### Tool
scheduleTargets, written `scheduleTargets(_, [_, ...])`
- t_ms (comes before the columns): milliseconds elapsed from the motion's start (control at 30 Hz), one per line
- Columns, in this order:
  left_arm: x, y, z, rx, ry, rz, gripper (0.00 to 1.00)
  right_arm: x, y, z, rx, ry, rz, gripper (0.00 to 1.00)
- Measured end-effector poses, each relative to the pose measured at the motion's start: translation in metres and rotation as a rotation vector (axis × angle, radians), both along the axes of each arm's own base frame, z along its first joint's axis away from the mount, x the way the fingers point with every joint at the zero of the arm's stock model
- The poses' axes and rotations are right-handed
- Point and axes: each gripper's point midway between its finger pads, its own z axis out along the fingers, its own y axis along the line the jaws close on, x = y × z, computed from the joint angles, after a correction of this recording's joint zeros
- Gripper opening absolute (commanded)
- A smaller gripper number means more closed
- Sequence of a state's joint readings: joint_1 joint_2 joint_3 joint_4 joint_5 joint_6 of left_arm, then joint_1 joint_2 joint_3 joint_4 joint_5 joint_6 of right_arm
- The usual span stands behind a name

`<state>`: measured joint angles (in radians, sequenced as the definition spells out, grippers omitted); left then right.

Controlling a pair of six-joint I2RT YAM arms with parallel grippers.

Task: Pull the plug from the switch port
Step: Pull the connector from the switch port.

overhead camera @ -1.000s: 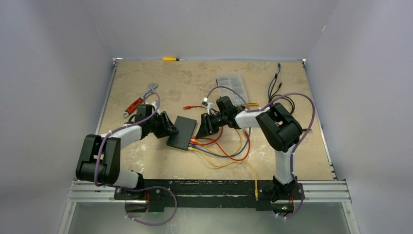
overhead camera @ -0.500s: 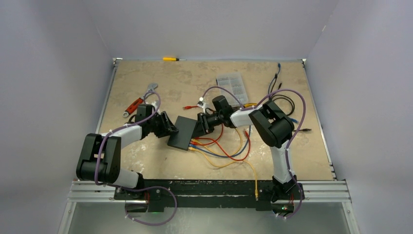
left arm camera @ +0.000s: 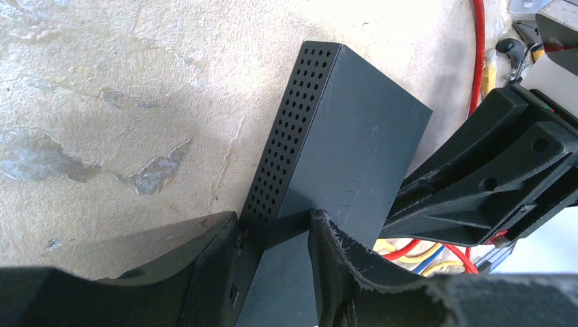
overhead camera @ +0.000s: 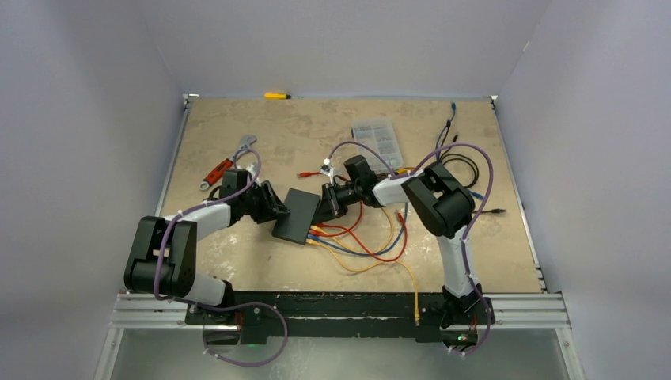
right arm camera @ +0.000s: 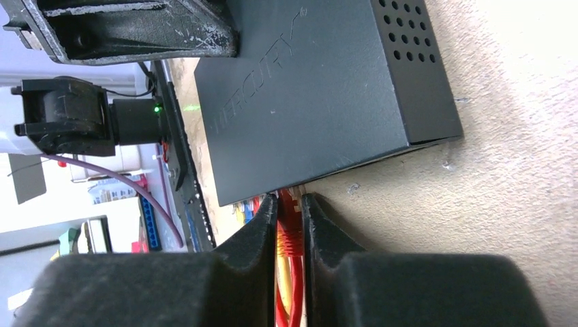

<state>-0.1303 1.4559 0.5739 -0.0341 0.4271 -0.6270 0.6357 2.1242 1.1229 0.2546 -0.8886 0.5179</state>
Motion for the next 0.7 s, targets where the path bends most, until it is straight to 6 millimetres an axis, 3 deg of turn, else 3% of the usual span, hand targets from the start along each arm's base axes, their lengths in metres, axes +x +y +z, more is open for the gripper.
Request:
scheduleTargets(100, [0.0002, 0.0, 0.0, 0.0, -0.001, 0.0, 0.38, 0.0002, -0.0002, -0.0009, 0.002, 0.008, 0.002, 0.0])
scheduleTargets(700, [0.0057, 0.0006, -0.0019, -0.011, -0.003, 0.019, 0.3, 0.0017, -0.0083, -0.0002, -0.016, -0.023, -0.008, 0.0])
